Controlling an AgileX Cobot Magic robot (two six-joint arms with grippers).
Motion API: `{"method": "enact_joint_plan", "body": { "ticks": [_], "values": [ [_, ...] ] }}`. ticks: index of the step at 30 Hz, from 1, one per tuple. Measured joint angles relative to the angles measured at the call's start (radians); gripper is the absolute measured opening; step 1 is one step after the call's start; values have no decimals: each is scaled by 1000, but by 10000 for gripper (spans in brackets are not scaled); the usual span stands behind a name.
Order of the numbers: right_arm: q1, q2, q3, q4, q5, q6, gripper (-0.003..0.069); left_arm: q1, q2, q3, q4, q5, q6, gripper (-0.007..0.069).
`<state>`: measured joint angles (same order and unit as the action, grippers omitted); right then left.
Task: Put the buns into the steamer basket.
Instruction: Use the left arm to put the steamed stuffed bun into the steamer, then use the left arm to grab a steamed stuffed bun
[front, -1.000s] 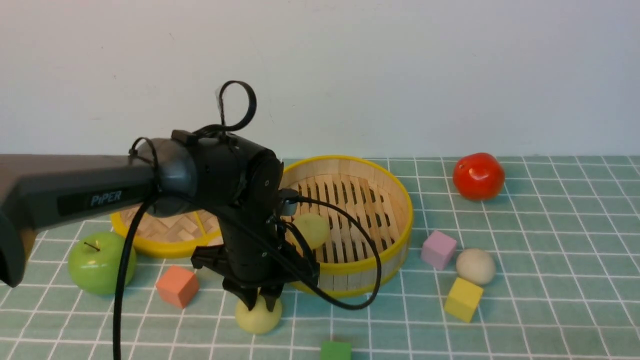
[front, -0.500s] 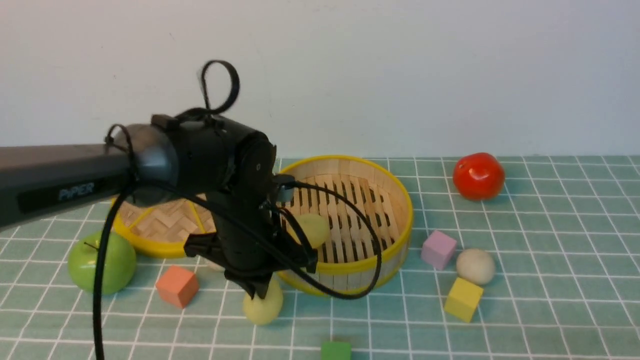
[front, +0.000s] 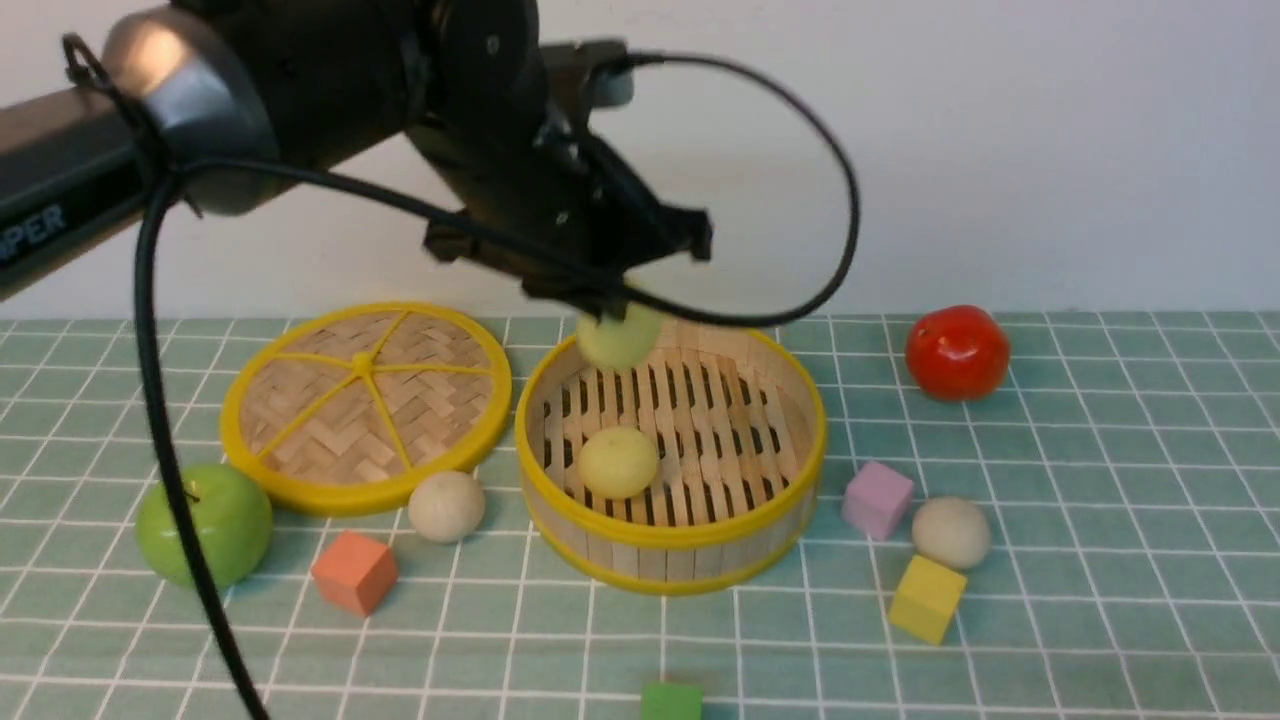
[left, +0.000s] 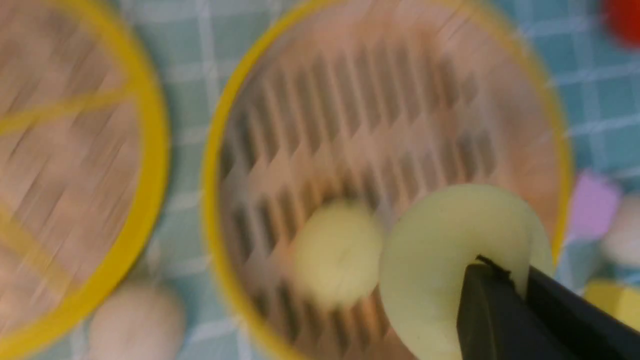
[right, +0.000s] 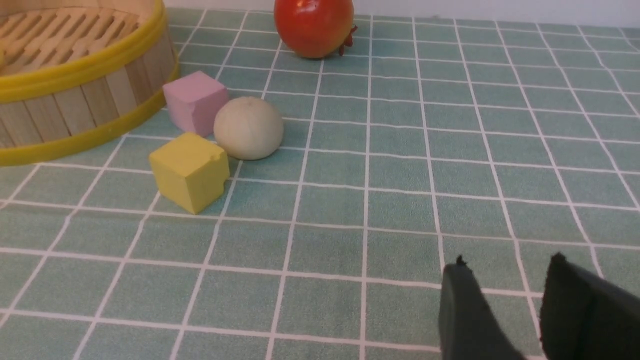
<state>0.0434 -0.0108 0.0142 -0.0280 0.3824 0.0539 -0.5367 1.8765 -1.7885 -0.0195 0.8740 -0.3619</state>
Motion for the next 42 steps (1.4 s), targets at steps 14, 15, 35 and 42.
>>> {"method": "enact_joint_plan", "body": {
  "ticks": [14, 15, 35, 42],
  "values": [
    [0, 0, 0, 0, 0, 0, 239, -4, 416, -349, -28, -9, 60, 3],
    [0, 0, 0, 0, 0, 0, 239, -4, 431, -355, -28, -20, 60, 4],
    [0, 0, 0, 0, 0, 0, 239, -6, 319, -368, 154, 187, 19, 422],
    [0, 0, 0, 0, 0, 0, 239, -3, 170, -330, 362, 362, 7, 405]
  ]
}}
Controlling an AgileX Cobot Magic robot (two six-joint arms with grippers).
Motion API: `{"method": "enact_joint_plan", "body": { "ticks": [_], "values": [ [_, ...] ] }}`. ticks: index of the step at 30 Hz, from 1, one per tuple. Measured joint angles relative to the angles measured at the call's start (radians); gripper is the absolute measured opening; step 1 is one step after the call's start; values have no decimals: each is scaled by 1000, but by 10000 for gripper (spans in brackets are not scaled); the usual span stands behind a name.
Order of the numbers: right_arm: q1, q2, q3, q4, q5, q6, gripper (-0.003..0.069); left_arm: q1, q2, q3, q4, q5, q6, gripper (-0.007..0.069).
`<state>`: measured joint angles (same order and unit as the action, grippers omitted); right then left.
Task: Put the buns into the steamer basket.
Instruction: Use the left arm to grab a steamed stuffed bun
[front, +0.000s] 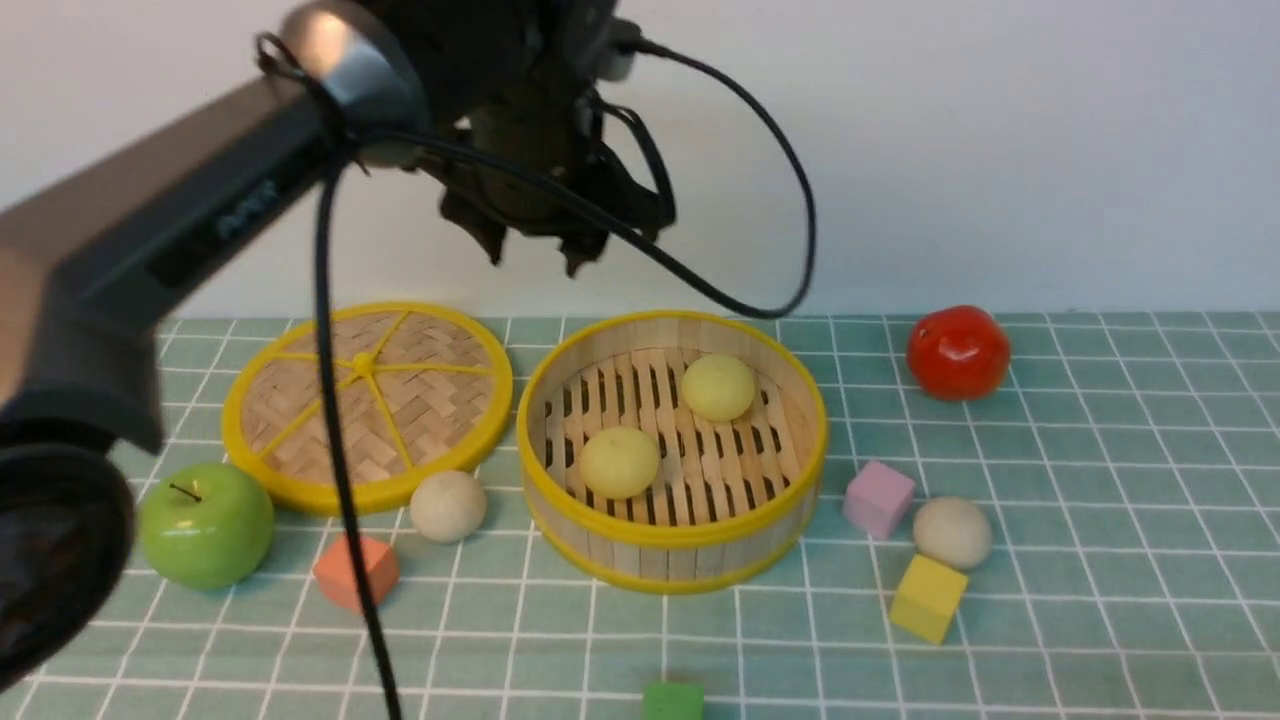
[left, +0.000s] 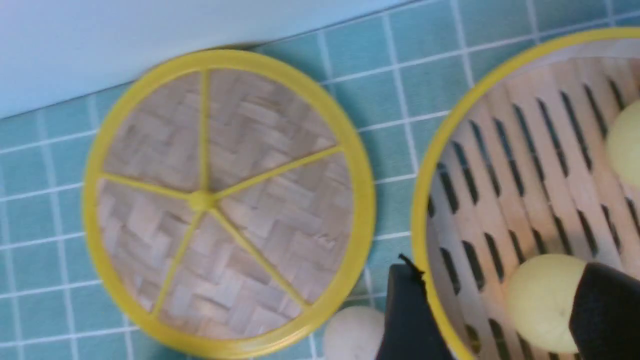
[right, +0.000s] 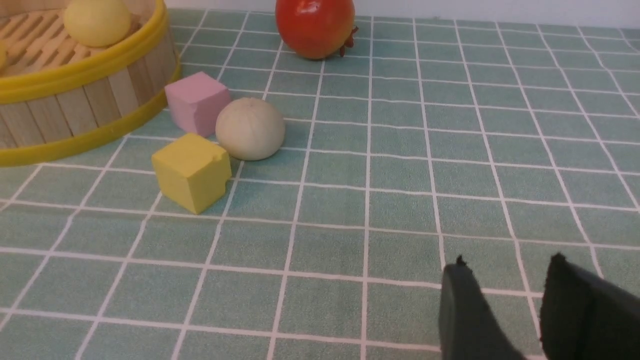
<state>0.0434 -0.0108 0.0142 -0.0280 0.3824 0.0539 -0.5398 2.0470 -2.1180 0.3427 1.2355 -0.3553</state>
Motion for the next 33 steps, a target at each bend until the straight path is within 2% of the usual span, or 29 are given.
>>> {"method": "enact_joint_plan", "body": {
  "ticks": [8, 11, 14, 24, 33],
  "values": [
    [0, 0, 0, 0, 0, 0, 239, 38, -191, 259, -45, 0, -15, 317],
    [0, 0, 0, 0, 0, 0, 239, 135, -244, 423, -163, -57, -19, 247],
    [0, 0, 0, 0, 0, 0, 239, 199, -237, 518, -247, -112, 6, 208],
    [0, 0, 0, 0, 0, 0, 239, 217, -114, 572, -319, -237, 28, 200],
    [0, 0, 0, 0, 0, 0, 239, 217, -27, 572, -316, -305, 28, 209]
  ]
}}
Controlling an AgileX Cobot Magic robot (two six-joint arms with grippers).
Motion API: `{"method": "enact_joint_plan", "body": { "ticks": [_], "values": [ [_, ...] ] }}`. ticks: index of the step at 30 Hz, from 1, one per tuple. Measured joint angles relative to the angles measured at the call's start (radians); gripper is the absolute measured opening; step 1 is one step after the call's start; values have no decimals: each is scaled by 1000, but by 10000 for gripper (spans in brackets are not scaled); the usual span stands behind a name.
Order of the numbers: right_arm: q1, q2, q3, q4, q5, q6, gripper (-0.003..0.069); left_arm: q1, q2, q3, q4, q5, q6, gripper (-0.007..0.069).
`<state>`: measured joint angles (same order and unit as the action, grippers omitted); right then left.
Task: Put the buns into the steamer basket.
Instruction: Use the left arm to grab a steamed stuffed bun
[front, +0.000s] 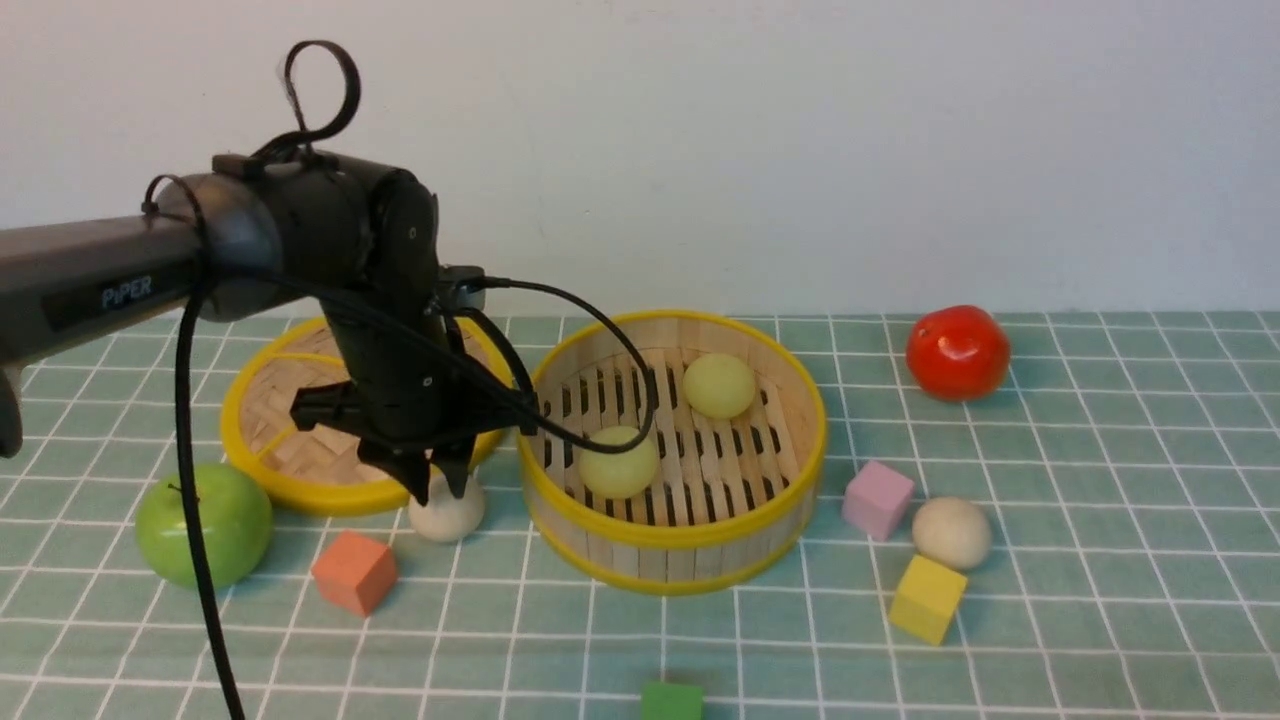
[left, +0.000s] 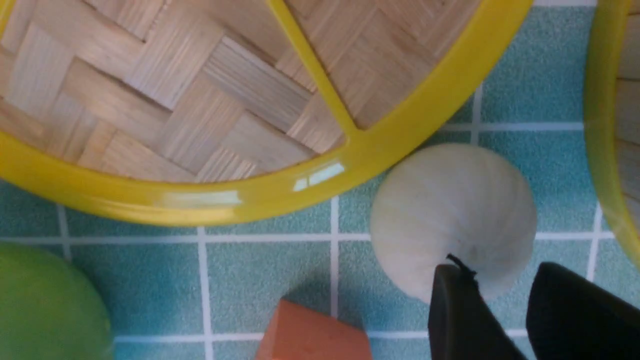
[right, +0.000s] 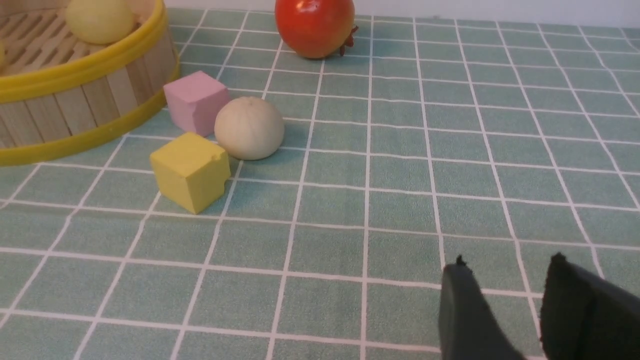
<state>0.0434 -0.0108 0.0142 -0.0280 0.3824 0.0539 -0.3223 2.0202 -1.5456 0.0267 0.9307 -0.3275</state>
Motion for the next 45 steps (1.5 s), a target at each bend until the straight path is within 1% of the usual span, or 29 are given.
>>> {"method": "enact_joint_plan", "body": {
  "ticks": [4, 13, 21, 30, 33, 34, 35, 36, 37, 39, 40, 42, 45],
  "values": [
    [0, 0, 0, 0, 0, 0, 239, 0, 0, 0, 22, -31, 0, 214],
    [0, 0, 0, 0, 0, 0, 239, 0, 0, 0, 26, -64, 0, 222],
    [0, 0, 0, 0, 0, 0, 239, 0, 24, 0, 26, -47, 0, 235],
    [0, 0, 0, 0, 0, 0, 239, 0, 40, 0, 26, -41, 0, 232],
    [0, 0, 0, 0, 0, 0, 239, 0, 44, 0, 25, -41, 0, 215],
    [0, 0, 0, 0, 0, 0, 239, 0, 46, 0, 25, -41, 0, 190],
    [0, 0, 0, 0, 0, 0, 239, 0, 46, 0, 25, -41, 0, 190],
    [0, 0, 0, 0, 0, 0, 239, 0, 47, 0, 25, -38, 0, 154],
    [0, 0, 0, 0, 0, 0, 239, 0, 47, 0, 25, -38, 0, 149],
    [0, 0, 0, 0, 0, 0, 239, 0, 47, 0, 22, -37, 0, 101],
    [0, 0, 0, 0, 0, 0, 239, 0, 47, 0, 21, -32, 0, 59],
    [0, 0, 0, 0, 0, 0, 239, 0, 47, -1, 19, -26, 0, 3],
    [0, 0, 0, 0, 0, 0, 239, 0, 46, -1, 17, -14, 0, -13]
  ]
}}
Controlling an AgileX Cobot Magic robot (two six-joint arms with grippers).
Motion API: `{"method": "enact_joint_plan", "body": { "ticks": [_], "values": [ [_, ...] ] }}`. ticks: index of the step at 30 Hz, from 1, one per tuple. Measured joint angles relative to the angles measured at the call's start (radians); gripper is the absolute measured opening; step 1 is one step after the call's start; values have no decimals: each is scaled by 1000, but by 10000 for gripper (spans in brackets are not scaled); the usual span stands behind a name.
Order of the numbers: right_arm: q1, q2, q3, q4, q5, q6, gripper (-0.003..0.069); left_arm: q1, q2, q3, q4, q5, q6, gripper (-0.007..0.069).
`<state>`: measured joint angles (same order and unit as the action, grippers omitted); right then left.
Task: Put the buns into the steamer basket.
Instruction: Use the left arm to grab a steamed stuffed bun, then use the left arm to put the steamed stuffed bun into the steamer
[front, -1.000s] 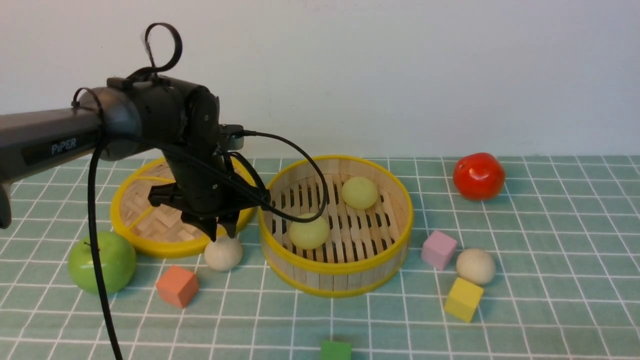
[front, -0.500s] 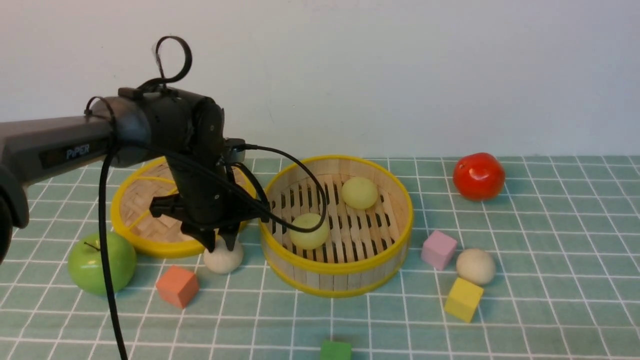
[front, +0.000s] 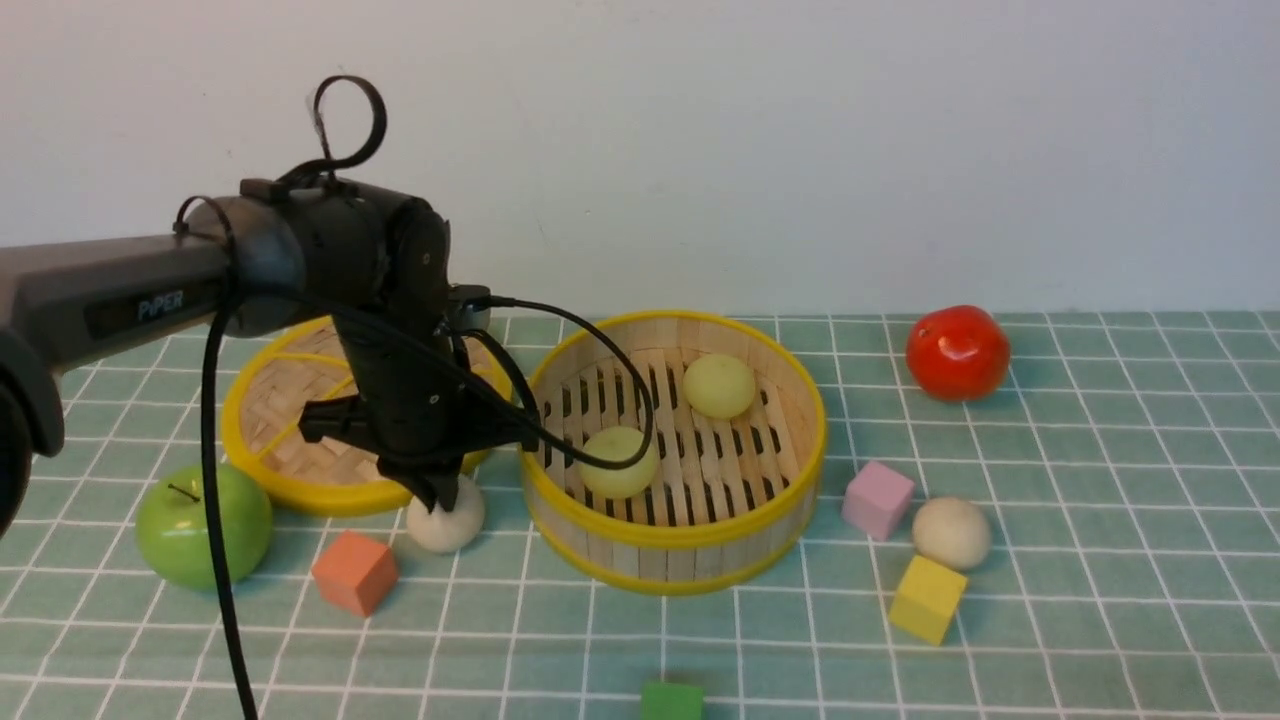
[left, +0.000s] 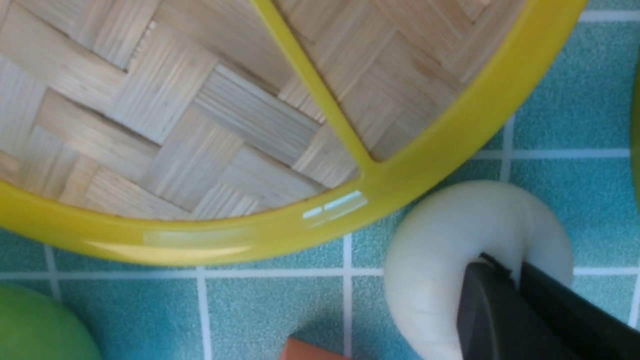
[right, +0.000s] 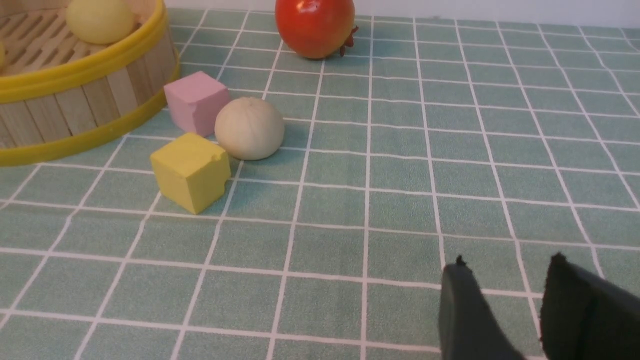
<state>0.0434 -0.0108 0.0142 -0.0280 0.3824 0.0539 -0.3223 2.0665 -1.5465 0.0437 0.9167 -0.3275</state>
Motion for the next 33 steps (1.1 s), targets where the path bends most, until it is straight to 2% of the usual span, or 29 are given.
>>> {"method": "enact_joint_plan", "body": {
  "ticks": [8, 14, 17, 24, 26, 33],
  "values": [
    [0, 0, 0, 0, 0, 0, 239, 0, -78, -7, -10, 29, 0, -13],
    [0, 0, 0, 0, 0, 0, 239, -1, -134, -177, -26, 105, 0, -13],
    [0, 0, 0, 0, 0, 0, 239, -1, -135, -248, -56, 121, 0, -13],
    [0, 0, 0, 0, 0, 0, 239, -6, -128, -317, -280, 74, 84, -13],
    [0, 0, 0, 0, 0, 0, 239, -19, -115, -318, -308, 51, 105, -12],
    [0, 0, 0, 0, 0, 0, 239, -83, -27, -374, -287, 20, 121, -8]
  ]
}}
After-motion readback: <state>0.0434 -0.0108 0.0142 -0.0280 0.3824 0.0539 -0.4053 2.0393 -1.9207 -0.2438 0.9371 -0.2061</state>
